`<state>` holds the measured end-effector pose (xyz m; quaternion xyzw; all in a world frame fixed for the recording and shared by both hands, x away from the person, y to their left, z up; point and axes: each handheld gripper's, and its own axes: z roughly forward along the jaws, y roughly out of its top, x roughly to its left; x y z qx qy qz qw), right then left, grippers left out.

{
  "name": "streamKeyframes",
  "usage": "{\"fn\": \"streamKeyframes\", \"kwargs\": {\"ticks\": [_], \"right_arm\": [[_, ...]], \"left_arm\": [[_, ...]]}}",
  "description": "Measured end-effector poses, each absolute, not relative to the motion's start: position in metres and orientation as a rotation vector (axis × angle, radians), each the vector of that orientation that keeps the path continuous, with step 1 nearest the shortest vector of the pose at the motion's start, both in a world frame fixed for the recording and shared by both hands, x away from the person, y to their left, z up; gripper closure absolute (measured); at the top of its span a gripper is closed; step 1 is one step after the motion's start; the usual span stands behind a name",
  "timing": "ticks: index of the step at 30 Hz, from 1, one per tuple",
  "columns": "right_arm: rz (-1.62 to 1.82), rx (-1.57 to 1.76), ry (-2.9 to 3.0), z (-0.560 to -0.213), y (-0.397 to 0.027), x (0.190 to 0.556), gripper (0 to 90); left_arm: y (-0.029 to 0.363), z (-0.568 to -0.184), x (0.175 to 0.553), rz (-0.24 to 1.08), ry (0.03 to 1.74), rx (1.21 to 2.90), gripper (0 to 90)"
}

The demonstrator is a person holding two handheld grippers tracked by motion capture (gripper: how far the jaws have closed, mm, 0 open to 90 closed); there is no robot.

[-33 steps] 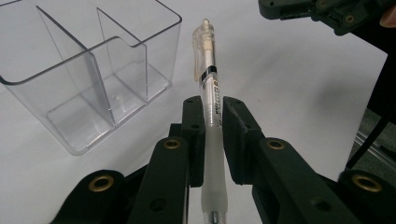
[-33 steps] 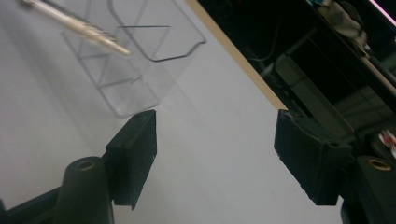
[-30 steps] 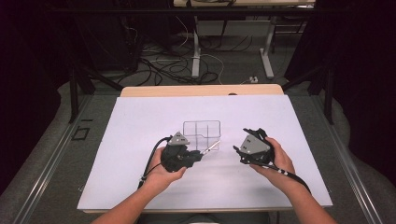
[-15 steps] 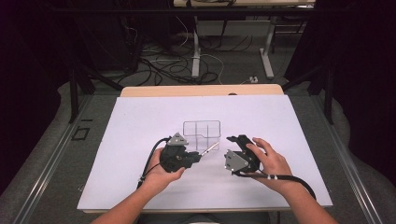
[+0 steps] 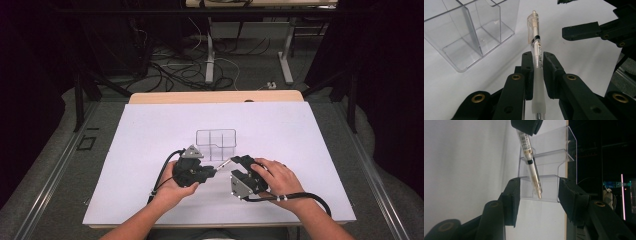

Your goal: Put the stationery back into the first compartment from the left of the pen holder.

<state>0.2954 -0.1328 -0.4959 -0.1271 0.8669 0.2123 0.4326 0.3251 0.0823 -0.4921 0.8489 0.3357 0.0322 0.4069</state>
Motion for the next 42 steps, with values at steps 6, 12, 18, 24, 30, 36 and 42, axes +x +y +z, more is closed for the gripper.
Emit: {"fn": "streamKeyframes", "kwargs": {"ticks": [6,12,18,24,30,36,42], "right_arm": [[0.509,-0.371,2.147,-0.499,-0.127,0.293,55.9],[0.481,-0.419,2.131,-0.502,-0.122,0.291,58.9],[0.457,-0.461,2.121,-0.505,-0.117,0.288,62.9],[0.415,-0.496,2.146,-0.509,-0.114,0.287,67.2],[0.393,-0.511,2.16,-0.512,-0.114,0.288,71.1],[0.388,-0.517,2.164,-0.515,-0.113,0.288,73.8],[0.377,-0.53,2.154,-0.515,-0.112,0.288,79.2]], "left_arm": [[0.08,-0.495,0.325,0.07,0.851,2.144,79.7],[0.077,-0.496,0.324,0.065,0.832,2.157,79.7],[0.073,-0.498,0.322,0.051,0.827,2.164,79.7],[0.069,-0.497,0.319,0.032,0.828,2.16,79.7],[0.067,-0.494,0.316,0.028,0.81,2.158,79.7],[0.067,-0.493,0.315,0.022,0.8,2.162,79.7],[0.066,-0.493,0.315,0.019,0.794,2.165,79.7]]}}
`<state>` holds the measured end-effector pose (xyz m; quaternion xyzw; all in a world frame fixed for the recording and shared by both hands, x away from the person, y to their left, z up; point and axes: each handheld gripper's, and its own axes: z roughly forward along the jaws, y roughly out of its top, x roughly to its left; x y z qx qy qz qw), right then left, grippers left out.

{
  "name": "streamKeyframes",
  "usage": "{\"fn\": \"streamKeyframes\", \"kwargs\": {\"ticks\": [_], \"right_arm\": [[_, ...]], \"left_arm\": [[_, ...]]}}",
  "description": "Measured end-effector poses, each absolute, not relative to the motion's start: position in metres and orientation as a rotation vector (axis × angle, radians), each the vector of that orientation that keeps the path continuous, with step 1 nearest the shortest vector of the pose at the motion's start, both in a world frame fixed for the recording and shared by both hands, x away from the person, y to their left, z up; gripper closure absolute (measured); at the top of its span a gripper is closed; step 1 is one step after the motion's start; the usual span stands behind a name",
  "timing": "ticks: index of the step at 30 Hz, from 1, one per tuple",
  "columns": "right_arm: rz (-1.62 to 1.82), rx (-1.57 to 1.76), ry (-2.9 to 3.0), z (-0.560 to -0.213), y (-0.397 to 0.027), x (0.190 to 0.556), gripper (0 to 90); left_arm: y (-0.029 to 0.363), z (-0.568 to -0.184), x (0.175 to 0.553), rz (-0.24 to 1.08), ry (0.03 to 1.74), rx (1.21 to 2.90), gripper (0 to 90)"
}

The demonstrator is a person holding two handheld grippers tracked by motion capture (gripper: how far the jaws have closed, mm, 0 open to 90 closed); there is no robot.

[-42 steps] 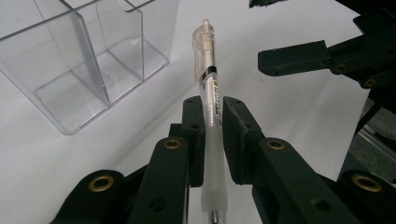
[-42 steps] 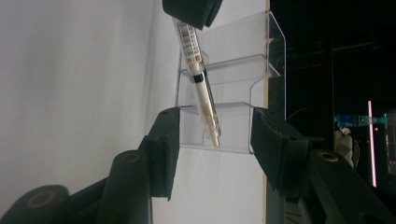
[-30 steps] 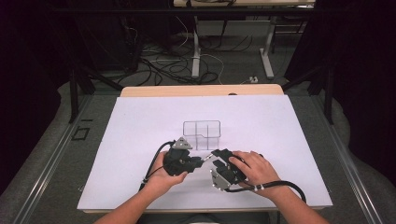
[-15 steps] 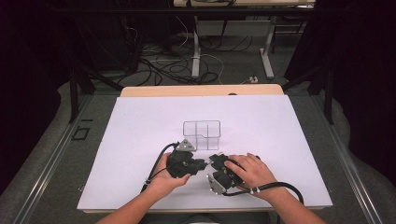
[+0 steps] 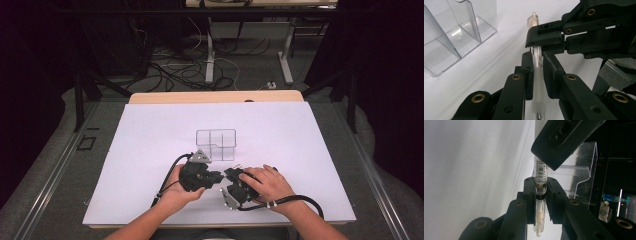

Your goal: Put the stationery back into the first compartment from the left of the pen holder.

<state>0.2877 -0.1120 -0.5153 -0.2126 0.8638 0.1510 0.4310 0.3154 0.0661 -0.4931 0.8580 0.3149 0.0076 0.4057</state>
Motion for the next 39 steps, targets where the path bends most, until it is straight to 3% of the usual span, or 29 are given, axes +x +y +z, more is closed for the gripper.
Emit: {"fn": "streamKeyframes", "kwargs": {"ticks": [12,17,39], "right_arm": [[0.358,-0.527,2.147,-0.514,-0.112,0.287,79.4],[0.369,-0.532,2.139,-0.515,-0.112,0.288,79.4],[0.591,-0.355,2.172,-0.505,-0.112,0.296,79.5]], "left_arm": [[0.07,-0.493,0.319,-0.022,0.817,2.126,79.1],[0.075,-0.492,0.321,-0.017,0.864,2.063,68.3],[0.13,-0.49,0.348,0.35,0.976,1.923,38.6]]}}
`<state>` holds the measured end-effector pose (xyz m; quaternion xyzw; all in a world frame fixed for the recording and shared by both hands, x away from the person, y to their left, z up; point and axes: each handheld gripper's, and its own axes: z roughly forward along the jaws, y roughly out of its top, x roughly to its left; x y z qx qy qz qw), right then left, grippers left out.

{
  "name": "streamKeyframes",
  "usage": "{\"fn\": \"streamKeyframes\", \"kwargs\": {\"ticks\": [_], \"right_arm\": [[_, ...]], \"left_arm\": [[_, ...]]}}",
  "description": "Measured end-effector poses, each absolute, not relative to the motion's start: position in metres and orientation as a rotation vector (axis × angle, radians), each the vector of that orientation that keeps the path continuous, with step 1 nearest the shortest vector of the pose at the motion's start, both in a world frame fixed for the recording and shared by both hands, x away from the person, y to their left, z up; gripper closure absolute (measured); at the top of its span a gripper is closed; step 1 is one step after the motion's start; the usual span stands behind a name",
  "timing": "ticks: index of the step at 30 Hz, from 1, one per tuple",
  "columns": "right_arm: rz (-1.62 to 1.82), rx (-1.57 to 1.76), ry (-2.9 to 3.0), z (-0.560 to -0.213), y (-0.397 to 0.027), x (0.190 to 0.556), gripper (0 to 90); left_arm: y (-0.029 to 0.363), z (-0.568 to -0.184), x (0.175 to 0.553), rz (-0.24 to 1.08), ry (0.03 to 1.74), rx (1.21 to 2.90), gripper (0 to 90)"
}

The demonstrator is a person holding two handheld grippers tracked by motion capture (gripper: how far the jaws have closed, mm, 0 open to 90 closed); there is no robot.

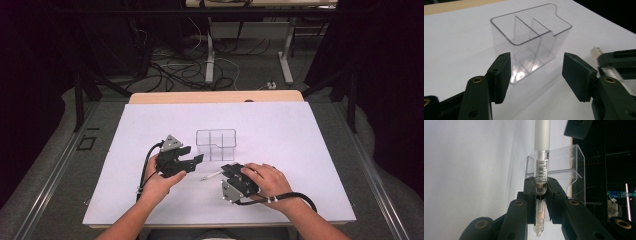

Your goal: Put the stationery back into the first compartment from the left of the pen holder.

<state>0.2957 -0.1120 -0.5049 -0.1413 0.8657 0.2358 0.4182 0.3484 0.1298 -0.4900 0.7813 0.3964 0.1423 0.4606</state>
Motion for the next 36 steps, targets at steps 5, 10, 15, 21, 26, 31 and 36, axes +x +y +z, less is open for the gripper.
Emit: {"fn": "streamKeyframes", "kwargs": {"ticks": [5,10,15,21,26,31,36], "right_arm": [[0.71,-0.26,2.197,-0.496,-0.111,0.303,79.5],[0.832,-0.149,2.235,-0.489,-0.113,0.31,79.5],[0.972,-0.011,2.249,-0.485,-0.116,0.319,79.5],[1.146,0.13,2.248,-0.476,-0.116,0.331,79.5],[1.26,0.219,2.237,-0.468,-0.113,0.343,79.5],[1.367,0.311,2.227,-0.464,-0.108,0.355,79.5],[1.461,0.407,2.207,-0.462,-0.1,0.369,79.5]], "left_arm": [[0.143,-0.489,0.356,0.405,1.004,1.892,31.8],[0.156,-0.489,0.362,0.45,1.033,1.858,29.5],[0.169,-0.489,0.367,0.484,1.092,1.826,25.1],[0.18,-0.49,0.368,0.468,1.14,1.78,21.8],[0.184,-0.491,0.37,0.46,1.149,1.752,16.0],[0.187,-0.492,0.372,0.473,1.153,1.738,14.4],[0.189,-0.494,0.373,0.472,1.18,1.721,7.9]]}}
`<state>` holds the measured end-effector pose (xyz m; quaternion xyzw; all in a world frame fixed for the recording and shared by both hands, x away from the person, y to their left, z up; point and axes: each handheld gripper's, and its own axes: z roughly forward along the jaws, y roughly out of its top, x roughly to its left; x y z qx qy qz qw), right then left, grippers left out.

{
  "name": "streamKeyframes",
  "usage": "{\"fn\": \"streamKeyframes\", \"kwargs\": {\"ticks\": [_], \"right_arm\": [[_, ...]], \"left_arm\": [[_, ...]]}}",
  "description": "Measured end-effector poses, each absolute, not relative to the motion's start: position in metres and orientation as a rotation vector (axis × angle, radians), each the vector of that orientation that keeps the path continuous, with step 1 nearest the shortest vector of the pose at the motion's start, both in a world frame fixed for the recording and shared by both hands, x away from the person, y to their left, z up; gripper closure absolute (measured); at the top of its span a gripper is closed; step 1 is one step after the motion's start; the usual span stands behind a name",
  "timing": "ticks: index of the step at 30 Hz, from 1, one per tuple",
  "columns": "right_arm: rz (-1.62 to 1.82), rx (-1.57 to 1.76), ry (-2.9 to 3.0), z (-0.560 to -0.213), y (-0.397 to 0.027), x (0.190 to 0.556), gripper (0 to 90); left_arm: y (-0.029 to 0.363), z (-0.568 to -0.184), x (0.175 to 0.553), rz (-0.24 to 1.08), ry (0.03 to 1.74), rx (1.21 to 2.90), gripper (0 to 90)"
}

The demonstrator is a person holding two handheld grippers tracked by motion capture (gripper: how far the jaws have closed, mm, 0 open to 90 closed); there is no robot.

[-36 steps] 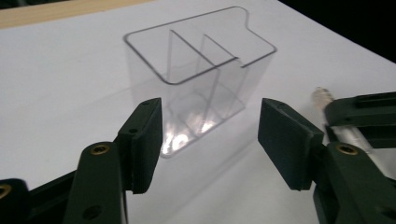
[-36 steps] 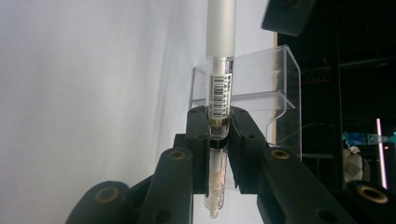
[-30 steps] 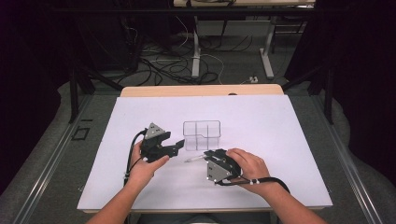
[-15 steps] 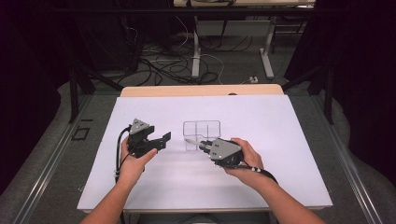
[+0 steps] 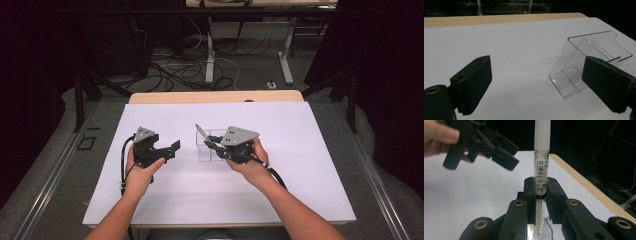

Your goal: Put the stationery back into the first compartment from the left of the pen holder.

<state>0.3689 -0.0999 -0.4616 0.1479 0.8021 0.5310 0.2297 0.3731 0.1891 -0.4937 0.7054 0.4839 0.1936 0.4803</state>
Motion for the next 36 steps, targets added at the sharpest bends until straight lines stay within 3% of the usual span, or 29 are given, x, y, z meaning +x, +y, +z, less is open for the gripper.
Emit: {"fn": "streamKeyframes", "kwargs": {"ticks": [9,26,30,36], "right_arm": [[1.561,0.547,2.168,-0.458,-0.079,0.392,79.5],[1.448,0.759,2.228,-0.476,-0.072,0.411,78.2],[1.466,0.779,2.218,-0.477,-0.075,0.411,68.5],[1.418,0.838,2.206,-0.474,-0.086,0.407,44.8]], "left_arm": [[0.191,-0.497,0.375,0.487,1.191,1.727,0.1],[0.191,-0.5,0.376,0.49,1.192,1.737,0.1],[0.191,-0.501,0.376,0.492,1.193,1.739,0.1],[0.193,-0.501,0.376,0.488,1.198,1.737,0.1]]}}
